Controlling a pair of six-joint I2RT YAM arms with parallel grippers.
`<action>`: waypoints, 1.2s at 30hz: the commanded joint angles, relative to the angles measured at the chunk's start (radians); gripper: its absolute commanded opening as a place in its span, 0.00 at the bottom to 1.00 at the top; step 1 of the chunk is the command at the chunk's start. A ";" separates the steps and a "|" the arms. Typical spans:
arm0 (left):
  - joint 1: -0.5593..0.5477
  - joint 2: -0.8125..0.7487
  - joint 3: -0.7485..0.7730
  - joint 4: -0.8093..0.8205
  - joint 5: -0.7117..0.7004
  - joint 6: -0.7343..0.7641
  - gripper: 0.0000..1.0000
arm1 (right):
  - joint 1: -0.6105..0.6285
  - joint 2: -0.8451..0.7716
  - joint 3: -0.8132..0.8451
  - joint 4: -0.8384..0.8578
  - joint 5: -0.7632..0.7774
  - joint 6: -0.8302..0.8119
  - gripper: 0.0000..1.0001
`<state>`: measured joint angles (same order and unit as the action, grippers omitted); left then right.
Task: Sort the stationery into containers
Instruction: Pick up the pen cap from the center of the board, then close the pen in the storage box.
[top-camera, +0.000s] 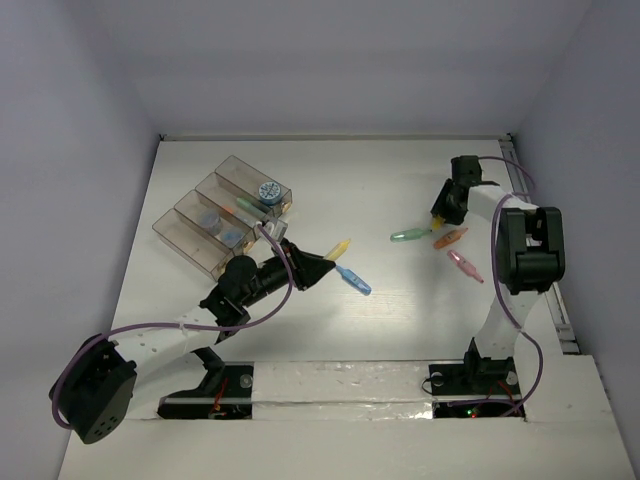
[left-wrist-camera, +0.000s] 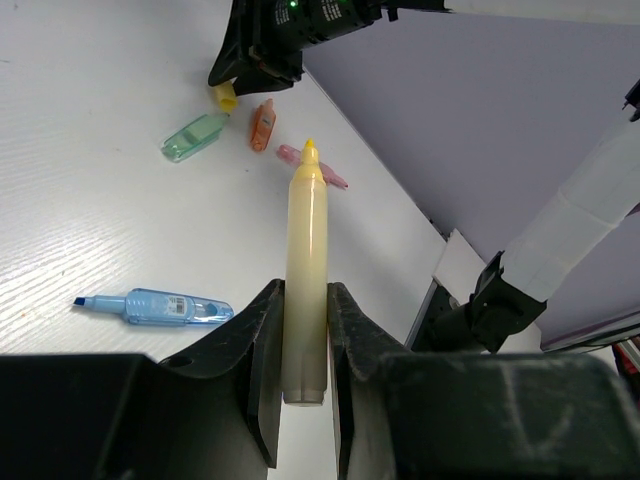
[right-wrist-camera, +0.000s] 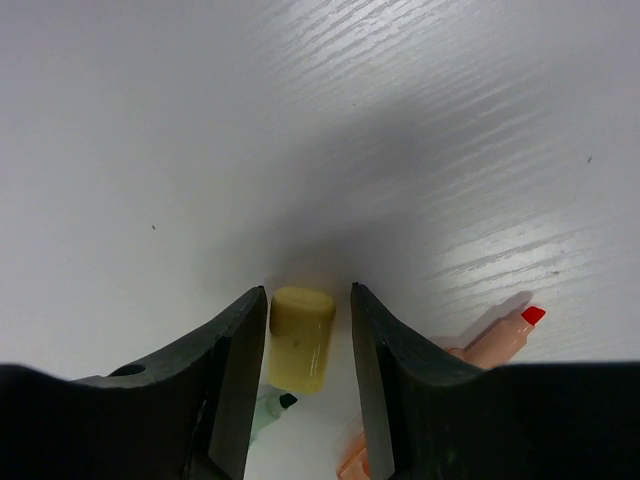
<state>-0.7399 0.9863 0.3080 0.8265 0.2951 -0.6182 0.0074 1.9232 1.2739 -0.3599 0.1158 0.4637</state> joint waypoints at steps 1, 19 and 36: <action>-0.004 -0.006 0.003 0.057 0.004 0.006 0.00 | -0.003 0.040 0.062 -0.059 0.022 -0.037 0.44; -0.004 0.012 0.006 0.057 -0.007 0.009 0.00 | 0.006 -0.114 0.033 0.045 0.030 -0.022 0.07; 0.005 0.138 0.060 0.077 -0.028 -0.087 0.00 | 0.419 -0.443 -0.411 0.676 -0.140 0.294 0.06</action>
<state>-0.7395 1.0985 0.3149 0.8417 0.2687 -0.6640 0.3550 1.5215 0.9264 0.0883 -0.0132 0.6411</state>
